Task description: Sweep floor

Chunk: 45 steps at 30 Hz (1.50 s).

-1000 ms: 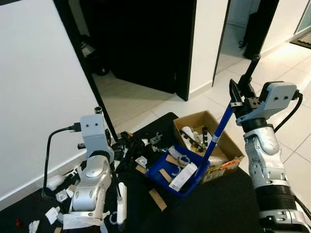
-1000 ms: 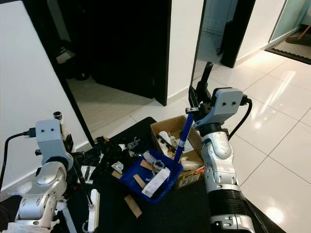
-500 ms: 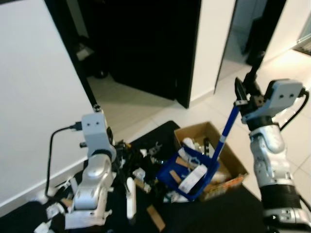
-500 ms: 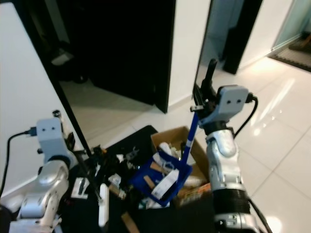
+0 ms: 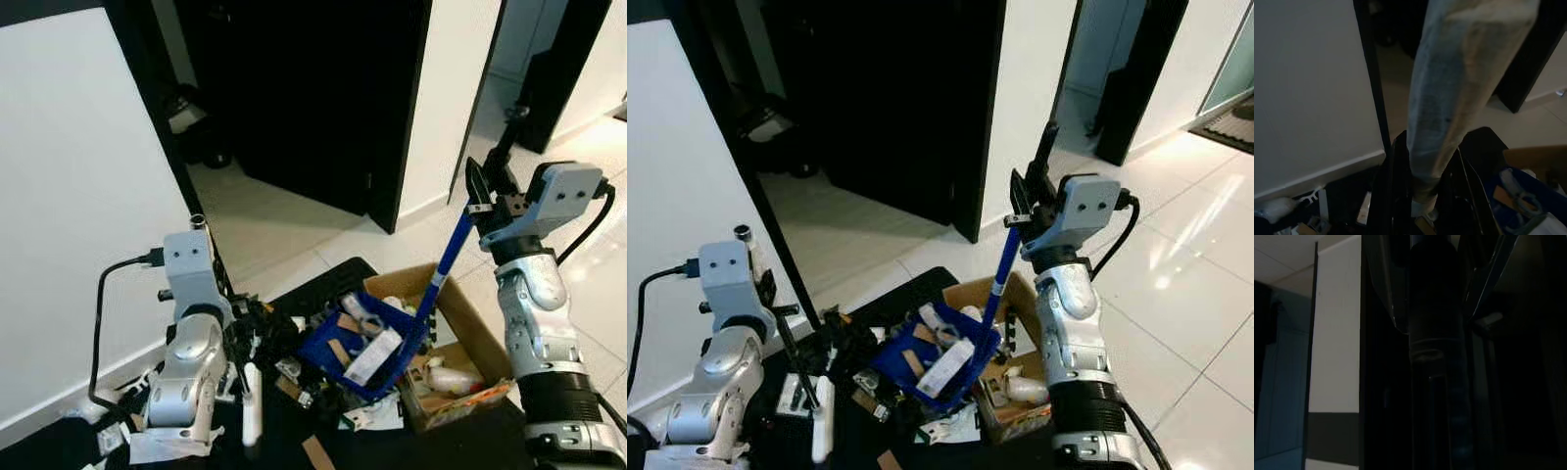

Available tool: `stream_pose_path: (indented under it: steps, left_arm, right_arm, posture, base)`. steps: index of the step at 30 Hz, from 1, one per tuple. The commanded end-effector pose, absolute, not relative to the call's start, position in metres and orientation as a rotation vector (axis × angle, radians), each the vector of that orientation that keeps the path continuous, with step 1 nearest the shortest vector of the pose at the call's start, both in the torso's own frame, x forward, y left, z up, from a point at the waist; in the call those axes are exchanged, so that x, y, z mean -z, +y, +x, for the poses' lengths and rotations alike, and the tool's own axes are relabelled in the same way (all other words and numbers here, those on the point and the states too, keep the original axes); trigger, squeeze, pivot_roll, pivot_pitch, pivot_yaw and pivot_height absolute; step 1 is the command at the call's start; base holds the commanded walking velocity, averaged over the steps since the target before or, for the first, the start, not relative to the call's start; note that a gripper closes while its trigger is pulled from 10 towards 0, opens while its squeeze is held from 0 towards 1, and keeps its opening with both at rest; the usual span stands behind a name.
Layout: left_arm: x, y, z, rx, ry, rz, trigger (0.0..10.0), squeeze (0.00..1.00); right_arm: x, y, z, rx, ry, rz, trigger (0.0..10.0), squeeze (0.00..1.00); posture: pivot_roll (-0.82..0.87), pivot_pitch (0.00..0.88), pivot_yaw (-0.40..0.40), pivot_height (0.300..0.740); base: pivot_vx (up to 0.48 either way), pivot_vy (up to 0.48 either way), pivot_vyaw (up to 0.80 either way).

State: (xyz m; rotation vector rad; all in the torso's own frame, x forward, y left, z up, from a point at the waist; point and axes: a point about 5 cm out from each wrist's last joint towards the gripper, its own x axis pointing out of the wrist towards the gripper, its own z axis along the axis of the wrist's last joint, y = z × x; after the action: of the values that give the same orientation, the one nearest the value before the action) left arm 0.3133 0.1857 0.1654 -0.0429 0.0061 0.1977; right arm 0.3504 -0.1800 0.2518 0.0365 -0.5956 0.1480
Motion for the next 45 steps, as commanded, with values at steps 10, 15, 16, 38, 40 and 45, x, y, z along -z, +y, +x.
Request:
stream_pose_path:
  steps: [10, 15, 16, 38, 40, 45]
  left_arm:
    - [-0.169, 0.187, 0.313, -0.202, -0.015, -0.023, 10.0, 0.00]
    - [-0.169, 0.187, 0.312, -0.197, -0.014, -0.021, 10.0, 0.00]
    - [-0.169, 0.187, 0.313, -0.197, -0.014, -0.023, 10.0, 0.00]
    - [-0.165, 0.189, 0.311, -0.192, -0.002, -0.022, 10.0, 0.00]
    - [-0.164, 0.190, 0.310, -0.192, 0.003, -0.019, 10.0, 0.00]
    - [-0.162, 0.191, 0.309, -0.192, 0.008, -0.015, 10.0, 0.00]
  right_arm:
    - [-0.283, -0.218, 0.345, -0.008, -0.719, -0.071, 10.0, 0.00]
    - [-0.294, -0.235, 0.343, 0.043, -0.748, -0.131, 10.0, 0.00]
    - [-0.296, -0.239, 0.343, 0.052, -0.749, -0.143, 10.0, 0.00]
    - [-0.296, -0.245, 0.362, 0.062, -0.721, -0.304, 10.0, 0.00]
    - [-0.300, -0.235, 0.366, 0.021, -0.736, -0.364, 10.0, 0.00]
    - [-0.301, -0.221, 0.369, -0.035, -0.753, -0.455, 10.0, 0.00]
  posture:
    - [0.05, 0.165, 0.074, 0.740]
    - [0.05, 0.165, 0.075, 0.740]
    - [0.05, 0.164, 0.075, 0.740]
    - [0.07, 0.158, 0.080, 0.740]
    - [0.07, 0.157, 0.081, 0.740]
    - [0.07, 0.158, 0.081, 0.740]
  base:
    - [0.215, 0.000, 0.00]
    - [0.000, 0.000, 0.00]
    - [0.000, 0.000, 0.00]
    - [0.000, 0.000, 0.00]
    - [0.000, 0.000, 0.00]
    - [0.000, 0.000, 0.00]
